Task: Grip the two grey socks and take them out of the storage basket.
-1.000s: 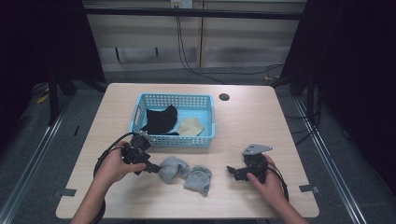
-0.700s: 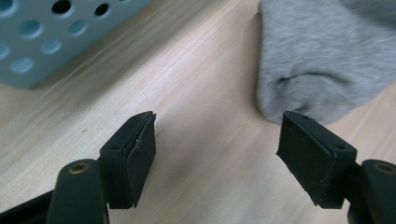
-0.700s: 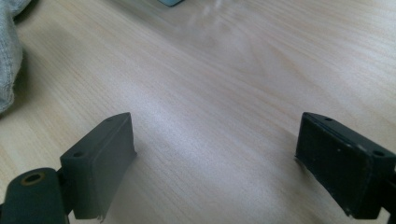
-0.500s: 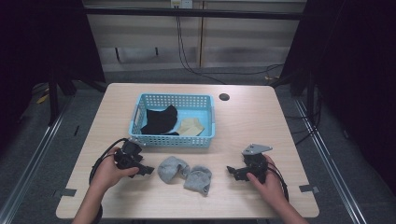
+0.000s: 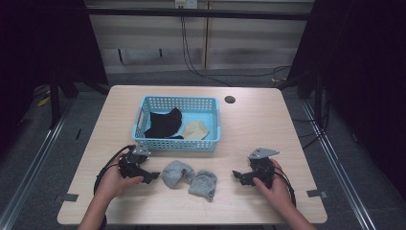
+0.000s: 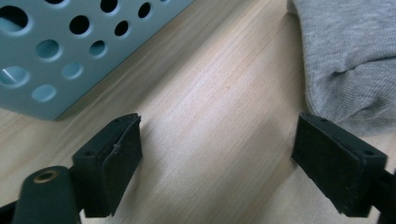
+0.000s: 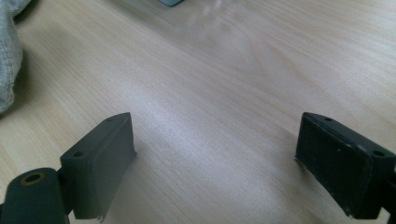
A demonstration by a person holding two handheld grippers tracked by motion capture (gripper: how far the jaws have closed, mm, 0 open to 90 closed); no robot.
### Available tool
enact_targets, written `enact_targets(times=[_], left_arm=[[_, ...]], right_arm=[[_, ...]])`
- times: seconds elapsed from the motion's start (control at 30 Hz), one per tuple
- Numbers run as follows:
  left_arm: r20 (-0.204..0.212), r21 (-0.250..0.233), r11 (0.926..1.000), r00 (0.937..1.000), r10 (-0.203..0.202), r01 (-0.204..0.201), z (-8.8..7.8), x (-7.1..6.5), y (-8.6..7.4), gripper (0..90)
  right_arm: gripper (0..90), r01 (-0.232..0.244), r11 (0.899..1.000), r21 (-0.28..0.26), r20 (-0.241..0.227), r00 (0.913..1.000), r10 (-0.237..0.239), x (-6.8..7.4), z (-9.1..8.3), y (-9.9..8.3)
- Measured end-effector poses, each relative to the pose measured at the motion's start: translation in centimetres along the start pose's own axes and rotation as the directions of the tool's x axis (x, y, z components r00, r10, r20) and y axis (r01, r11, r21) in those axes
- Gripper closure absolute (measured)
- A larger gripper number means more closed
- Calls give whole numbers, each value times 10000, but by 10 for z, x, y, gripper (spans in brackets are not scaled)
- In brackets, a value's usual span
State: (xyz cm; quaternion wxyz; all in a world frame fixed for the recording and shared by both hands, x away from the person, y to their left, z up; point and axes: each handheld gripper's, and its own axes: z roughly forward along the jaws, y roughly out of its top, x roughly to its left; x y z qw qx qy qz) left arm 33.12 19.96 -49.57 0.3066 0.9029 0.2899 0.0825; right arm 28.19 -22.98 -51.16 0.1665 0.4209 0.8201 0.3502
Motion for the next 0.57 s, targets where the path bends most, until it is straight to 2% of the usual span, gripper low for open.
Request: enact_targets(times=[0.03, 0.1, 0.13, 0.17, 0.2, 0.23, 0.33, 0.57], left_arm=[[36, -98, 9999, 10000, 32, -32, 0, 0, -1, 147], [-8, -808, 9967, 10000, 40, -40, 2, 2, -9, 141], [-8, -808, 9967, 10000, 40, -40, 2, 2, -9, 140], [-30, -1161, 9931, 9999, 143, -145, 2, 3, -12, 139], [-30, -1161, 9931, 9999, 143, -145, 2, 3, -12, 139], [1, -1459, 9892, 9999, 141, -139, 3, 4, -16, 139], [0, -1623, 9866, 9998, 177, -175, 3, 4, -18, 138], [0, -1650, 9862, 9999, 146, -144, 3, 4, -18, 136]], right_arm=[[110, -2, 10000, -7, 4, 10000, 2, 0, 0, 0], [110, -13, 10000, 3, 2, 10000, 13, 0, 0, 0], [110, -13, 10000, 3, 2, 10000, 13, 0, 0, 0], [110, 2, 10000, 2, -1, 10000, -2, 0, 0, 0], [110, -1, 10000, 2, -1, 10000, 1, 0, 0, 0], [110, 0, 10000, 3, 1, 10000, 0, 0, 0, 0], [110, 0, 10000, -1, 2, 10000, 0, 0, 0, 0], [110, -14, 10000, 6, 2, 10000, 14, 0, 0, 0]])
